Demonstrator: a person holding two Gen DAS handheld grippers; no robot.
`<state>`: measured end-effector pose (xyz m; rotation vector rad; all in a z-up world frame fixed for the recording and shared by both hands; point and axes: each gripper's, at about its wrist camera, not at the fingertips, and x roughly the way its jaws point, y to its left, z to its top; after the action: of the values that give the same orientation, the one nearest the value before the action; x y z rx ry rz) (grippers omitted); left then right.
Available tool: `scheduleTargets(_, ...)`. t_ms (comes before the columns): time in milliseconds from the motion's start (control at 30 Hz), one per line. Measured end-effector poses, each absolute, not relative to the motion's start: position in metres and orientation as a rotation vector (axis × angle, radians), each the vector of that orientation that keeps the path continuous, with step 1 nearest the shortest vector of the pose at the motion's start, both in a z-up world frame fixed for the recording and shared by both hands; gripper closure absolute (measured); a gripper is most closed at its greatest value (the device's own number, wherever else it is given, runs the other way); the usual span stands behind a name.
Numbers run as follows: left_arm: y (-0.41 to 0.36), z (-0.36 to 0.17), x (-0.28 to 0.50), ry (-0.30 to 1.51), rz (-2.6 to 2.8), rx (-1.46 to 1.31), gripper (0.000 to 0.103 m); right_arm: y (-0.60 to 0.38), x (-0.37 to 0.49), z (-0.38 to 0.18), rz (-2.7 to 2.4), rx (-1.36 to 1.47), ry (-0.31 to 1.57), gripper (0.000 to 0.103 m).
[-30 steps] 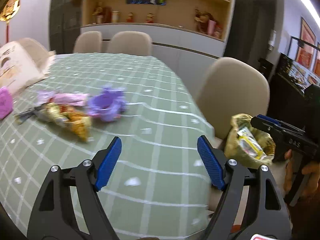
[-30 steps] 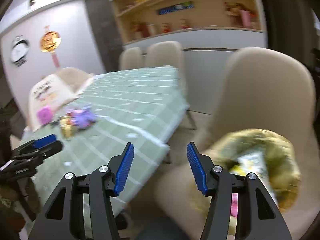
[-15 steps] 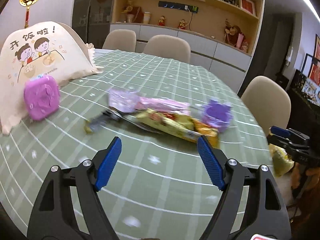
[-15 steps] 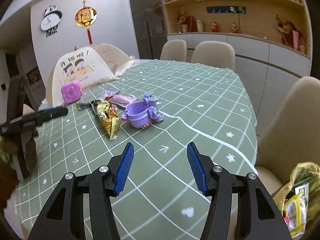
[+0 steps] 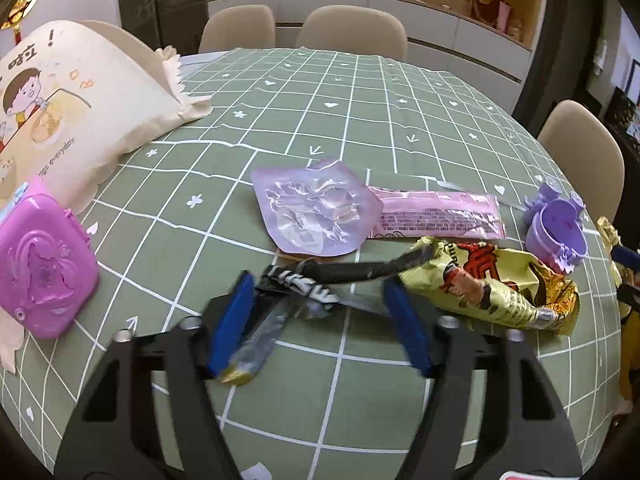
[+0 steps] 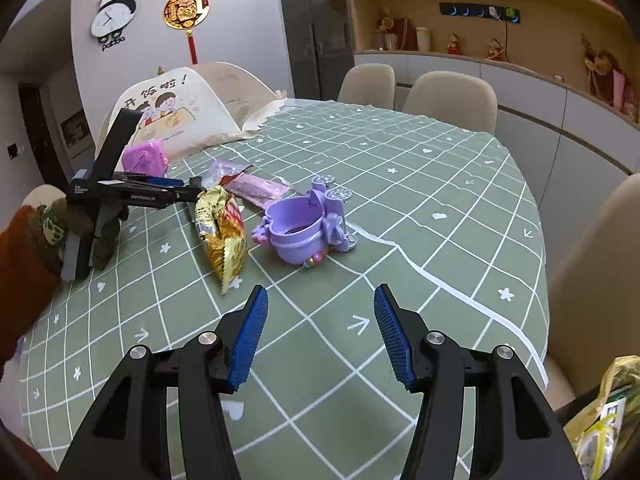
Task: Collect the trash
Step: 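Move both open tools back over the table toward the remaining wrappers, then grasp the black-and-white wrapper with the left gripper while the right grasps the purple packet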
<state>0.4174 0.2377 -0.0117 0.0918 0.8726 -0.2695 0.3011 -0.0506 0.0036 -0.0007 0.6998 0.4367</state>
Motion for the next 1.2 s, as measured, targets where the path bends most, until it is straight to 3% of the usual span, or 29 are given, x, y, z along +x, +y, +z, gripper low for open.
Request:
scheduleTargets(33,0.238,-0.011,0.415,0.875,-0.269,0.077,0.064,-0.049,0.304,0.002,0.440,0.002,0.705,0.050)
scheduleTargets(167,0.239,-0.010,0.389,0.896,-0.270,0.014,0.067,-0.039,0.309,0.005,0.464,-0.009,0.706,0.050)
scheduleTargets(400,0.241,-0.008,0.310,0.880,-0.200,0.001,0.067,0.012,0.326,0.026,0.556,-0.099,0.658,0.050)
scheduleTargets(600,0.274,-0.001,0.264,0.736,-0.028,-0.168,0.066,0.090,0.372,0.034,0.619,-0.071,0.697,0.050)
scheduleTargets(967,0.297,-0.009,0.268,0.768,-0.045,-0.319,0.066,0.174,0.476,0.001,0.458,-0.010,0.863,0.050)
scheduleTargets(1200,0.300,-0.009,0.268,0.768,-0.091,-0.362,0.063,0.201,0.486,-0.014,0.385,-0.111,0.884,0.047)
